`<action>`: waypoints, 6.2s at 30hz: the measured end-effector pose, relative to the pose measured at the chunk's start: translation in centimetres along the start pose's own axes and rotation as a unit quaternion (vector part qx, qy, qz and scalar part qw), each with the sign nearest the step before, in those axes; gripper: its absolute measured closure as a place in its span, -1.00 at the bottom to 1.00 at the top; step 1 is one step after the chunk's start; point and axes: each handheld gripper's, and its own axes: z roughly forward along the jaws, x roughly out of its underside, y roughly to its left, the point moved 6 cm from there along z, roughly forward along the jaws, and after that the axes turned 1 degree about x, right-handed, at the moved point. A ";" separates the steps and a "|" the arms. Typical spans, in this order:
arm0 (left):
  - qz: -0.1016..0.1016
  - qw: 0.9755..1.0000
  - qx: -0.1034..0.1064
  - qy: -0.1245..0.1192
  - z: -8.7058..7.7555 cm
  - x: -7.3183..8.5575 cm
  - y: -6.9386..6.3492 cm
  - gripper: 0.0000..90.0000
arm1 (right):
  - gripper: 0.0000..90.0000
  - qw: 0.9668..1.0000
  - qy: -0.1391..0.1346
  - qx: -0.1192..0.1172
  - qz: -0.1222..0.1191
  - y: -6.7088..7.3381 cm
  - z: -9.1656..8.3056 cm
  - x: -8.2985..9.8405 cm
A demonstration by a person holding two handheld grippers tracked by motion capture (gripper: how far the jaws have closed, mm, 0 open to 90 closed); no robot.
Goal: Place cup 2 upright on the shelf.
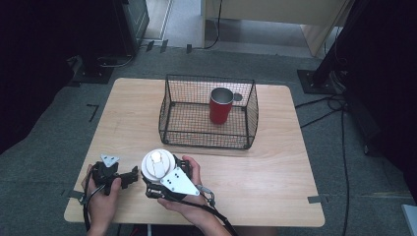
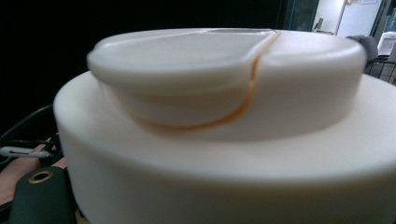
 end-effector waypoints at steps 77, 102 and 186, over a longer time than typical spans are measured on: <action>0.001 1.000 0.000 0.001 0.0 0.0 0.0 -1.00 | -0.68 0.992 -0.061 0.110 -0.009 -8.0 2.7 -9.5; 0.000 1.000 0.000 0.000 0.0 0.0 0.0 -1.00 | -0.68 0.987 -0.067 0.145 0.011 -11.4 5.5 -12.2; 0.000 1.000 0.000 0.000 0.0 0.0 0.0 -1.00 | -0.68 0.972 0.040 0.226 0.047 -21.0 16.8 -1.9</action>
